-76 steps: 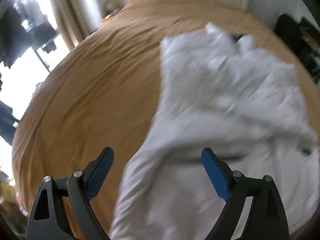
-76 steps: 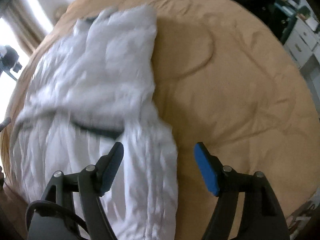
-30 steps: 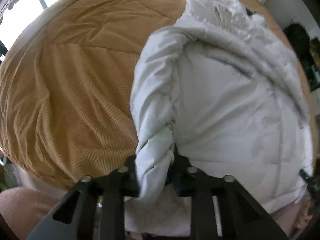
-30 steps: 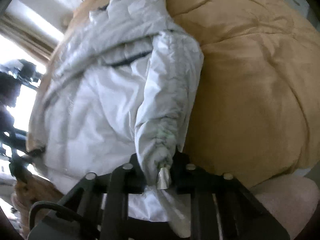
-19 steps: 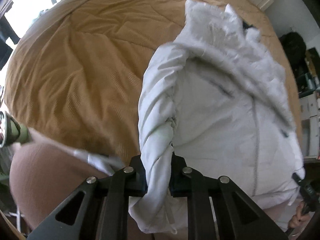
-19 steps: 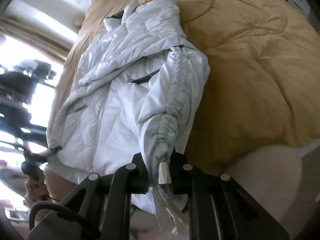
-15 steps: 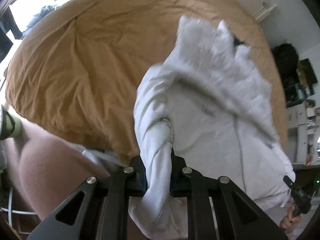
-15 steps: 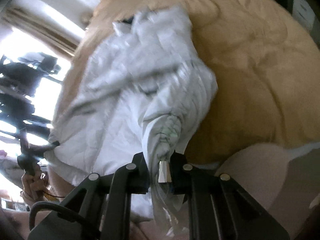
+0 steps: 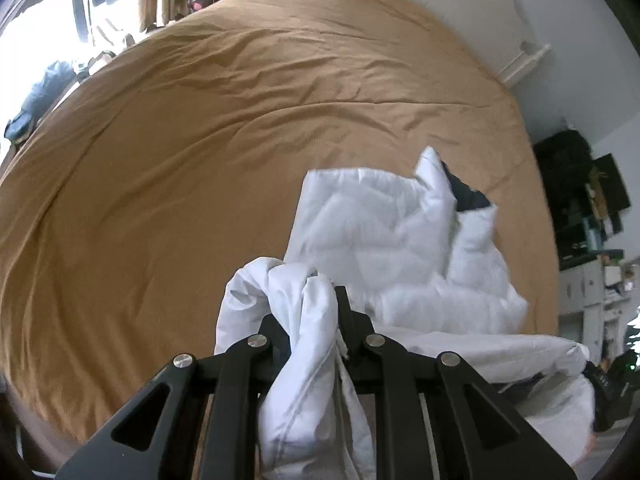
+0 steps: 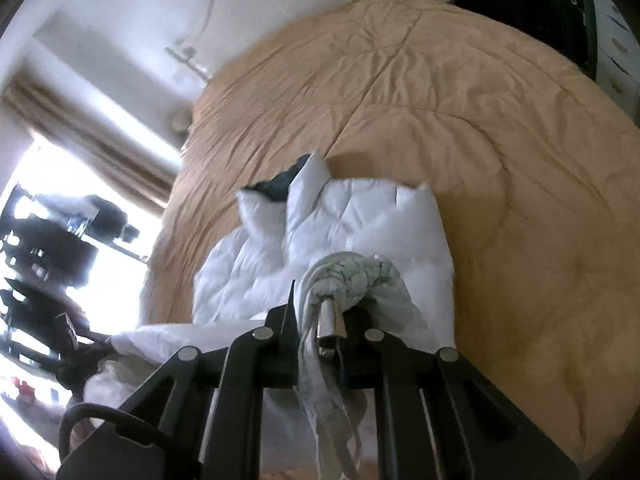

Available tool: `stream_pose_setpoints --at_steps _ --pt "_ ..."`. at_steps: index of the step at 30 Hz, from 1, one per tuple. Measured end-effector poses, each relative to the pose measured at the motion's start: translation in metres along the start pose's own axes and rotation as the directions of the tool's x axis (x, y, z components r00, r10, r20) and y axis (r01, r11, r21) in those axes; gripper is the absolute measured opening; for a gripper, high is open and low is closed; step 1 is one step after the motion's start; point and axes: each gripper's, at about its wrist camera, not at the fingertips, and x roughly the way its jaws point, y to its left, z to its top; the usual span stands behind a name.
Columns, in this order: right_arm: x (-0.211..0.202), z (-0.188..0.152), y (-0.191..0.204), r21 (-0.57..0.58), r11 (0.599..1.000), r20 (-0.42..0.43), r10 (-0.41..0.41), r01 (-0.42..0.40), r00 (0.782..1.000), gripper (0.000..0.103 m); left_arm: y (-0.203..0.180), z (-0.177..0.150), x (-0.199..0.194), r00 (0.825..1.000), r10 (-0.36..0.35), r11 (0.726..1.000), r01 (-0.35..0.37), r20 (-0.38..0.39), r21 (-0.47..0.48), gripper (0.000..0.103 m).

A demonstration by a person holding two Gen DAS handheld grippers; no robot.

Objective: Fold large clothes

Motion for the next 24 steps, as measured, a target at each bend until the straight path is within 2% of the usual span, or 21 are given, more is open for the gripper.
stream_pose_setpoints --at_steps 2,4,6,9,11,13,14,16,19,21,23,24 --pt "0.03 0.015 -0.014 0.101 0.995 0.017 -0.005 0.004 1.0 0.014 -0.015 0.019 0.04 0.997 0.071 0.996 -0.069 -0.03 0.052 0.016" --pt "0.055 0.025 -0.027 0.154 0.988 0.008 -0.031 0.029 0.999 0.014 -0.023 0.03 0.08 0.99 0.127 0.989 -0.122 -0.057 0.083 0.016" --pt "0.092 0.032 -0.039 0.169 0.981 -0.021 -0.094 0.097 0.995 0.015 -0.021 0.034 0.11 0.987 0.139 0.989 -0.135 -0.085 0.055 0.016" --pt "0.134 0.029 -0.06 0.185 0.969 -0.062 -0.154 0.163 0.986 0.016 -0.007 0.042 0.153 0.983 0.127 0.99 -0.133 -0.131 -0.042 0.019" --pt "0.153 0.029 -0.074 0.218 0.963 -0.064 -0.145 0.155 0.987 0.018 -0.001 0.047 0.172 0.984 0.116 0.989 -0.128 -0.137 -0.08 0.019" --pt "0.161 0.036 -0.083 0.262 0.956 -0.071 -0.118 0.133 0.99 0.021 -0.003 0.051 0.18 0.982 0.142 0.985 -0.152 -0.124 -0.076 0.02" --pt "0.162 0.042 -0.087 0.289 0.951 -0.076 -0.095 0.113 0.993 0.022 -0.006 0.055 0.181 0.98 0.16 0.984 -0.168 -0.115 -0.057 0.021" --pt "0.157 0.053 -0.088 0.316 0.945 -0.092 -0.054 0.081 0.994 0.03 -0.006 0.06 0.179 0.983 0.151 0.986 -0.158 -0.102 -0.06 0.023" --pt "0.132 0.059 -0.084 0.314 0.949 -0.049 -0.013 0.028 0.999 0.04 0.012 0.067 0.176 0.992 0.057 0.985 -0.074 -0.111 -0.159 0.025" --pt "0.099 0.058 -0.081 0.302 0.953 0.014 0.02 -0.023 1.0 0.043 0.021 0.069 0.176 0.992 0.015 0.978 -0.04 -0.123 -0.203 0.025" --pt "0.072 0.058 -0.079 0.276 0.961 0.048 0.01 -0.023 0.999 0.043 0.021 0.068 0.175 0.992 0.025 0.982 -0.047 -0.121 -0.184 0.025" --pt "0.054 0.057 -0.073 0.251 0.967 0.081 -0.059 0.037 0.995 0.053 0.019 0.068 0.174 0.992 0.044 0.984 -0.062 -0.115 -0.164 0.025"
